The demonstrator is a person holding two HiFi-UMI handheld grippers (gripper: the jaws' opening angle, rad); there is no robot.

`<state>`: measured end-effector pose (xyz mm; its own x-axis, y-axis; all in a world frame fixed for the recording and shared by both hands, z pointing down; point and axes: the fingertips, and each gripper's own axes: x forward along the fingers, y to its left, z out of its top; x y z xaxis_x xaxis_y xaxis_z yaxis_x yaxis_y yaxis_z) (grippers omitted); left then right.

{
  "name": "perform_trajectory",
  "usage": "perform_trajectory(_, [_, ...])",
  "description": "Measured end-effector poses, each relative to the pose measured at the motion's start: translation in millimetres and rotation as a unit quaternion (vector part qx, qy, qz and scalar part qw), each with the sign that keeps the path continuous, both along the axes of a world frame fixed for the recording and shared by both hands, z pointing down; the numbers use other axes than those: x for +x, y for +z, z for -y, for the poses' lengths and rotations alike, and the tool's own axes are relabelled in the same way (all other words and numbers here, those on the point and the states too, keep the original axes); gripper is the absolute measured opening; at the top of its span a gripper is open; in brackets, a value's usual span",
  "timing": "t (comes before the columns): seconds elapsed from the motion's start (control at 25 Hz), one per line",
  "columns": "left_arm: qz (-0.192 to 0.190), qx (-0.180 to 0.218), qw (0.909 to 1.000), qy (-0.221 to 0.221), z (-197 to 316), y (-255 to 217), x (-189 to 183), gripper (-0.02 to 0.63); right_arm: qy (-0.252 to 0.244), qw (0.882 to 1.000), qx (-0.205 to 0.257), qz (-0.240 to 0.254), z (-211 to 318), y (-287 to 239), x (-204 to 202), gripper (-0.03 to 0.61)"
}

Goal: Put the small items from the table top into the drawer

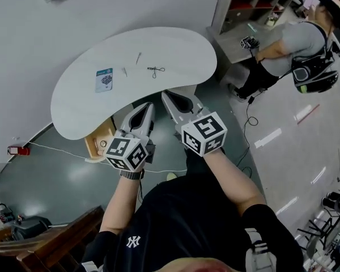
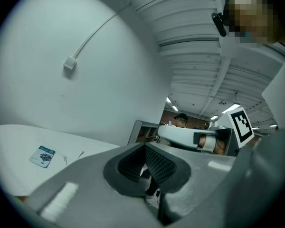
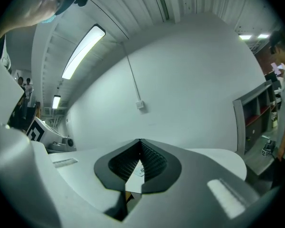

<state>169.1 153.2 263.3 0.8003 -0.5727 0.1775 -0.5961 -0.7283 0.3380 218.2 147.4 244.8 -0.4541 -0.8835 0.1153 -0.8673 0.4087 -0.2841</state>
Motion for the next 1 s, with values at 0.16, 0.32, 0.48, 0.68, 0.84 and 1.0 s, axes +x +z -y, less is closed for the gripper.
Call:
perform_trajectory(0.16, [0.000,-0.008,0.9998,-0.016,46.9,3.7,30.6,0.002,-0.018,1.000,-0.006,-0.005,49.0,2.5,28.3,0.023])
perform_trajectory(0.32, [-0.001,-0.012,0.9994,-0.033,86.2,11.1,58.8,0.002,-0.036,0.999,-0.007,-0.010,91.0,5.6,56.0,0.023])
perform_trajectory(0.48, [-0.002,-0.018,0.9979,-0.062,120.5,17.6,74.8,0.002,-0.057,0.998,-0.011,-0.017,127.4,10.5,78.4,0.023])
perform_trajectory(0.68, [0.006,-0.028,0.9959,-0.086,151.1,33.6,81.1,0.002,-0.055,0.998,-0.019,-0.009,159.6,19.7,101.9,0.023])
perform_trajectory(0.84, [0.014,-0.037,0.9945,-0.097,170.1,59.2,78.2,0.002,-0.054,0.998,-0.028,-0.007,180.0,36.4,107.1,0.023])
perform_trajectory(1.0, [0.036,-0.056,0.9928,-0.099,179.7,97.7,66.7,0.030,-0.058,0.997,-0.045,-0.005,188.7,61.5,95.8,0.023])
